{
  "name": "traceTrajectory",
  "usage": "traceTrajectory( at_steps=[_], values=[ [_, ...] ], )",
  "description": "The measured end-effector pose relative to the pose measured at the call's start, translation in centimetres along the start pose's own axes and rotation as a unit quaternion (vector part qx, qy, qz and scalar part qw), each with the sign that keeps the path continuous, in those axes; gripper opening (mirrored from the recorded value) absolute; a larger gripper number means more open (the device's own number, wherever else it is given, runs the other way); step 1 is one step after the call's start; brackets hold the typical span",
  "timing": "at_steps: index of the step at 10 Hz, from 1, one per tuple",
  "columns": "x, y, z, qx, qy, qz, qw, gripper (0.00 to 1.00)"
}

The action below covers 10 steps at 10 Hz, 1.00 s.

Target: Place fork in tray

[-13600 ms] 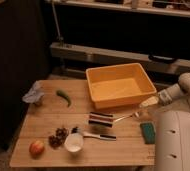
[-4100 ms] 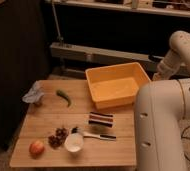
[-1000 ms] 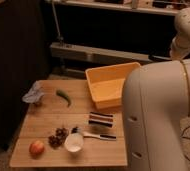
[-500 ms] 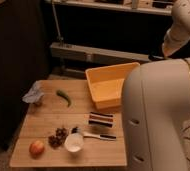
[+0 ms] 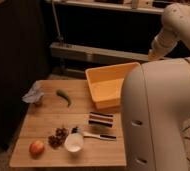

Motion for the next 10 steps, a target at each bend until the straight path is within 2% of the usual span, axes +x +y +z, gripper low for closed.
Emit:
traceTrajectory(
  at_steps=[2, 3, 4, 5, 6, 7, 9, 10],
  values=[
    [-0.6, -0.4, 3.9, 0.027, -0.001, 0.002, 0.9996, 0.0],
    [-0.7, -0.5, 6.6, 0.051, 0.002, 0.004, 0.9987, 0.0],
    [-0.8, -0.6, 8.3, 0.072, 0.006, 0.007, 0.9974, 0.0],
    [-0.9, -0.6, 10.1, 0.101, 0.013, 0.01, 0.9948, 0.0],
    [-1.1, -0.7, 12.1, 0.137, 0.021, 0.015, 0.9903, 0.0],
    [-1.2, -0.9, 13.7, 0.174, 0.033, 0.017, 0.9841, 0.0],
    [-1.8, -0.8, 15.2, 0.21, 0.047, 0.02, 0.9763, 0.03],
    [-2.3, -0.8, 15.5, 0.225, 0.05, 0.02, 0.9729, 0.13]
  ],
)
